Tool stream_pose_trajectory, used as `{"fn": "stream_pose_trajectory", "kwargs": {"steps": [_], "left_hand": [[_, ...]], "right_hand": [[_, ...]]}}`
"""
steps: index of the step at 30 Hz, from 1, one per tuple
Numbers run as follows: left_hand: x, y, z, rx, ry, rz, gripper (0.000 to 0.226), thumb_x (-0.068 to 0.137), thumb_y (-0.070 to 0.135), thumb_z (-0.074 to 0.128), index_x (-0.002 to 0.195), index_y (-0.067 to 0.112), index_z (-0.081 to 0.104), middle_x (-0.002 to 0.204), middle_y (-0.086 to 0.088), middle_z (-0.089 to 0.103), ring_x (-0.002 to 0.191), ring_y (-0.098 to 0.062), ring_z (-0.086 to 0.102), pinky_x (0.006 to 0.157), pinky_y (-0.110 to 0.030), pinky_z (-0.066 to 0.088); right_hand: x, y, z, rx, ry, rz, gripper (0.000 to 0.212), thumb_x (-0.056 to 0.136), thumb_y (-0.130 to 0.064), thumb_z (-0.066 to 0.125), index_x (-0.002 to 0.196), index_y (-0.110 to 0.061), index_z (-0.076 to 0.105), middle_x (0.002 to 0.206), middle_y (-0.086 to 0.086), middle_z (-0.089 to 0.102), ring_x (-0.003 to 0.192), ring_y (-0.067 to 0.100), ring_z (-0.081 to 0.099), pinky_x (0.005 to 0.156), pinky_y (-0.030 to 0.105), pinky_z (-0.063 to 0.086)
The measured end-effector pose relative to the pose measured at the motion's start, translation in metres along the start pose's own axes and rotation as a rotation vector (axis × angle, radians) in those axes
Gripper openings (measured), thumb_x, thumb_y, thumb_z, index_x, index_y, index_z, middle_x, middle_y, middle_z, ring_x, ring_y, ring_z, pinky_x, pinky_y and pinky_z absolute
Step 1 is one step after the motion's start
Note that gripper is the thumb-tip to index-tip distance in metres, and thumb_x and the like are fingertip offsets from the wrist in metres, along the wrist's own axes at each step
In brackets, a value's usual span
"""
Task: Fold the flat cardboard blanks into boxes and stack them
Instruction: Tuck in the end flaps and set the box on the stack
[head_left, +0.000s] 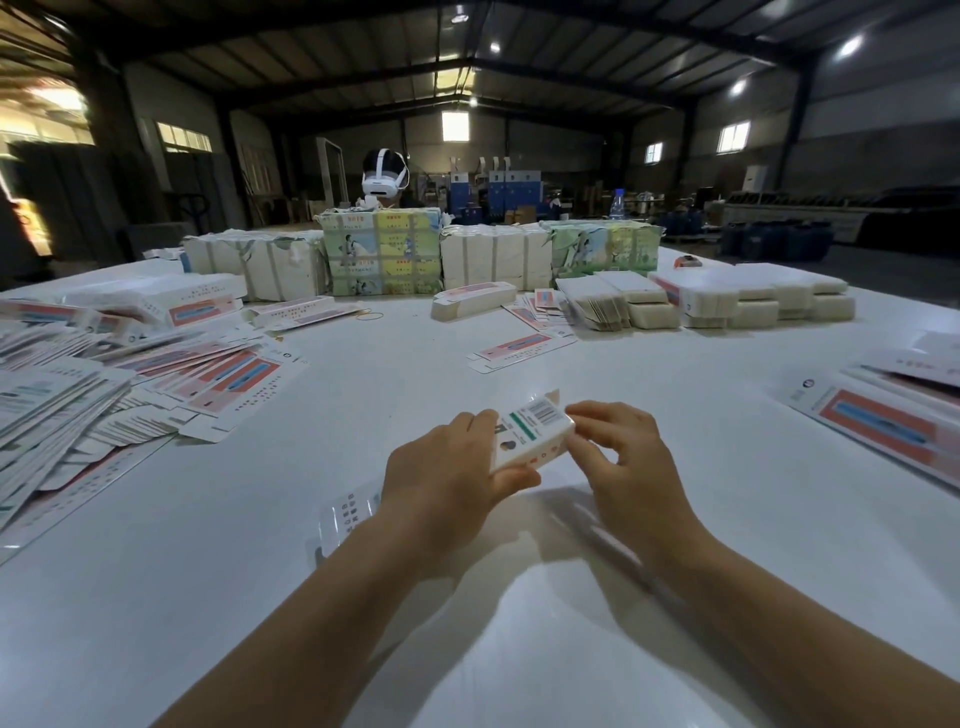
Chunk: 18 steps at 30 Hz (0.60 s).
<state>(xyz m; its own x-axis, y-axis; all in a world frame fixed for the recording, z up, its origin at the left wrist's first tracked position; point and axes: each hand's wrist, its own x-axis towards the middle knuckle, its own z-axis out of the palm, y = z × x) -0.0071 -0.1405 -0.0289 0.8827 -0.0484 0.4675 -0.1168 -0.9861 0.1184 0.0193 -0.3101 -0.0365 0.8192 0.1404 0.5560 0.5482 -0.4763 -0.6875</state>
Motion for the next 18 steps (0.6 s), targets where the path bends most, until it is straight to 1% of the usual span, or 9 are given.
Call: {"fn": "stream_pose_trajectory", "kwargs": {"steps": [2, 3, 4, 5, 7, 10, 12, 13, 18], "left_hand": [[0.001, -0.002, 0.001, -0.025, -0.007, -0.001, 0.061, 0.085, 0.069, 0.041, 0.129, 0.028, 0.039, 0.119, 0.010, 0.054, 0.099, -0.013, 0.054, 0.071, -0.029, 0.046], [0.001, -0.002, 0.001, -0.033, -0.015, 0.009, 0.062, 0.084, 0.069, 0.041, 0.131, 0.028, 0.038, 0.120, 0.010, 0.053, 0.100, -0.013, 0.054, 0.071, -0.029, 0.046], [0.001, -0.002, 0.002, -0.034, -0.027, 0.027, 0.064, 0.084, 0.069, 0.041, 0.133, 0.028, 0.037, 0.120, 0.011, 0.053, 0.101, -0.013, 0.053, 0.072, -0.028, 0.044], [0.001, -0.001, 0.002, -0.033, -0.037, 0.046, 0.066, 0.083, 0.070, 0.041, 0.134, 0.028, 0.035, 0.120, 0.011, 0.052, 0.101, -0.012, 0.052, 0.071, -0.028, 0.042], [0.000, 0.000, 0.002, -0.033, -0.047, 0.066, 0.068, 0.083, 0.070, 0.041, 0.136, 0.028, 0.034, 0.121, 0.010, 0.052, 0.100, -0.012, 0.052, 0.071, -0.028, 0.042], [0.000, -0.001, 0.001, -0.036, -0.041, 0.068, 0.070, 0.083, 0.071, 0.040, 0.137, 0.027, 0.034, 0.123, 0.010, 0.052, 0.102, -0.013, 0.052, 0.074, -0.029, 0.045], [0.000, -0.001, 0.001, -0.031, -0.037, 0.062, 0.070, 0.083, 0.070, 0.039, 0.138, 0.027, 0.033, 0.125, 0.010, 0.051, 0.104, -0.013, 0.053, 0.077, -0.030, 0.046], [0.000, -0.001, 0.001, -0.026, -0.039, 0.057, 0.070, 0.084, 0.071, 0.038, 0.138, 0.026, 0.033, 0.125, 0.010, 0.051, 0.105, -0.013, 0.053, 0.077, -0.031, 0.046], [-0.001, 0.001, 0.003, 0.052, -0.056, 0.061, 0.067, 0.085, 0.071, 0.033, 0.134, 0.026, 0.036, 0.121, 0.008, 0.052, 0.103, -0.015, 0.053, 0.071, -0.029, 0.040]], "right_hand": [[0.002, 0.001, 0.000, 0.072, -0.031, 0.045, 0.037, 0.095, -0.009, 0.053, 0.131, -0.014, 0.055, 0.127, -0.011, 0.047, 0.127, 0.009, 0.034, 0.089, -0.006, 0.026], [0.003, 0.002, 0.000, 0.108, -0.068, 0.075, 0.046, 0.095, -0.007, 0.052, 0.140, -0.016, 0.045, 0.133, -0.012, 0.041, 0.133, 0.010, 0.030, 0.100, 0.002, 0.028], [0.004, 0.001, -0.001, 0.139, -0.118, 0.111, 0.057, 0.094, -0.006, 0.051, 0.146, -0.019, 0.033, 0.140, -0.011, 0.035, 0.138, 0.013, 0.026, 0.111, 0.018, 0.028], [0.004, 0.000, -0.002, 0.165, -0.170, 0.144, 0.066, 0.093, -0.005, 0.051, 0.150, -0.023, 0.022, 0.146, -0.009, 0.031, 0.141, 0.015, 0.023, 0.116, 0.035, 0.026], [0.004, -0.002, -0.005, 0.192, -0.222, 0.168, 0.077, 0.092, -0.004, 0.051, 0.151, -0.028, 0.009, 0.148, -0.005, 0.032, 0.139, 0.017, 0.028, 0.115, 0.049, 0.025], [0.001, -0.003, -0.006, 0.149, -0.151, 0.147, 0.075, 0.093, -0.007, 0.054, 0.151, -0.026, 0.010, 0.128, -0.012, 0.045, 0.123, 0.004, 0.042, 0.114, 0.049, 0.025], [-0.002, -0.004, -0.003, 0.068, -0.098, 0.115, 0.071, 0.093, -0.006, 0.053, 0.151, -0.021, 0.015, 0.117, -0.015, 0.049, 0.108, -0.007, 0.044, 0.115, 0.047, 0.022], [-0.004, -0.005, -0.001, 0.035, -0.089, 0.099, 0.070, 0.093, -0.005, 0.052, 0.150, -0.019, 0.016, 0.116, -0.015, 0.050, 0.107, -0.005, 0.044, 0.115, 0.047, 0.021], [-0.008, -0.008, 0.009, 0.011, -0.136, 0.108, 0.063, 0.094, -0.003, 0.044, 0.151, -0.016, 0.018, 0.136, 0.000, 0.050, 0.130, 0.016, 0.041, 0.114, 0.049, 0.023]]}}
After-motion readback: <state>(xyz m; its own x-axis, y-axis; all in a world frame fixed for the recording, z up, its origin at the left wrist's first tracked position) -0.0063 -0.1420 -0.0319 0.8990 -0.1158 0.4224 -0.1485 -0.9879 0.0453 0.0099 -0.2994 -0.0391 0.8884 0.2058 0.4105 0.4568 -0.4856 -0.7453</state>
